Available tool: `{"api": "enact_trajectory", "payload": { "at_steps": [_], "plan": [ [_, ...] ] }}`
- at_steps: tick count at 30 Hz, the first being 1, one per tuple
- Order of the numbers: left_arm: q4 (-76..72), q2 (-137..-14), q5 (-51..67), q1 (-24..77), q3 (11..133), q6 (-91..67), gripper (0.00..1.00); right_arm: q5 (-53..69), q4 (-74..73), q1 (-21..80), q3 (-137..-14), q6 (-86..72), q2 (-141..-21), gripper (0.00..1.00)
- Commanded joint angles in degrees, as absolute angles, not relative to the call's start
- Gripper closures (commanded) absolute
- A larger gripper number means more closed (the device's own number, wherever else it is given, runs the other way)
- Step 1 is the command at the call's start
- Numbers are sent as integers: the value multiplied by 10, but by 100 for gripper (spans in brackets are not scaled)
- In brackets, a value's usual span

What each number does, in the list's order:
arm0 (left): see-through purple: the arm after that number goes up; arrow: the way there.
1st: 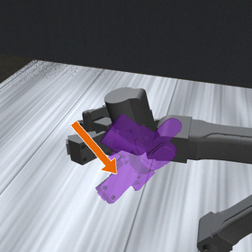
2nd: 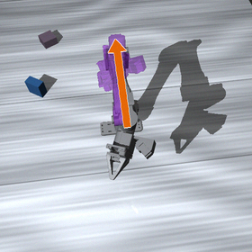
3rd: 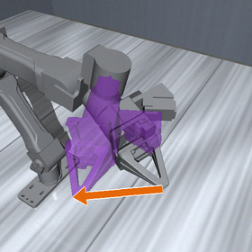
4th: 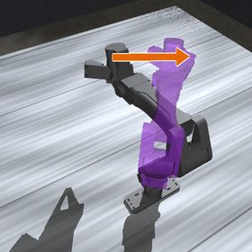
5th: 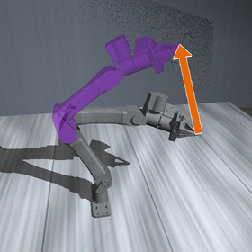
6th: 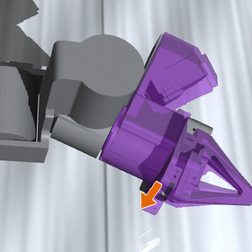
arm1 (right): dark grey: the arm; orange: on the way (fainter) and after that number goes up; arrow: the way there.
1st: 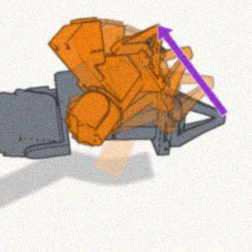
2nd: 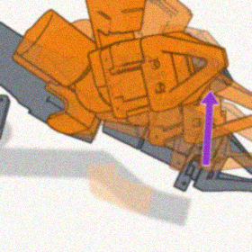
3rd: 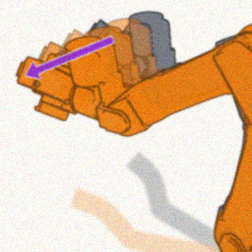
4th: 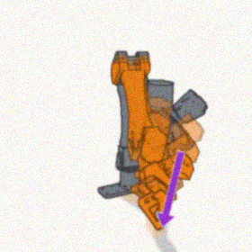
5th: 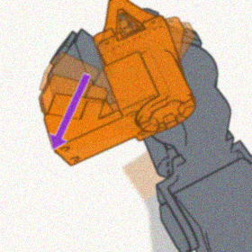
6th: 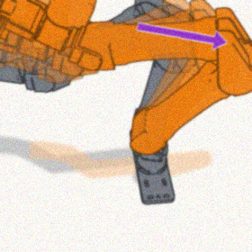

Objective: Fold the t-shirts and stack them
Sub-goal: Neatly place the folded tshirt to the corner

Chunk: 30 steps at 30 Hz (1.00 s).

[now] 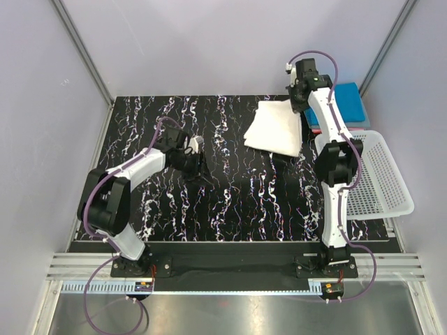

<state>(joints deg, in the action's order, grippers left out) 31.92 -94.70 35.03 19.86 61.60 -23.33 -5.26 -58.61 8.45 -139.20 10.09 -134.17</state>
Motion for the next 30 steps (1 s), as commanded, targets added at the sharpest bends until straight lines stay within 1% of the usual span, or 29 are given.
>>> {"api": "enact_trajectory", "payload": {
  "at_steps": [1, 6, 10, 13, 18, 22, 30],
  "plan": [
    [299, -922, 399, 200, 628, -223, 52, -104, -536, 48, -1442, 153, -1295, 100],
    [282, -907, 411, 200, 617, -234, 52, -126, -535, 32, -1510, 197, -1323, 100],
    [286, -901, 402, 200, 617, -229, 52, -134, -510, 25, -1513, 225, -1313, 100],
    [285, -905, 417, 200, 617, -230, 52, -140, -502, 18, -1516, 243, -1310, 100],
    [282, -902, 418, 200, 615, -231, 52, -146, -505, 4, -1521, 259, -1310, 100],
    [283, -901, 419, 200, 615, -231, 52, -131, -486, -12, -1494, 279, -1282, 100],
    [278, -893, 429, 200, 612, -235, 52, -110, -480, -33, -1516, 308, -1264, 100]
  ]
}}
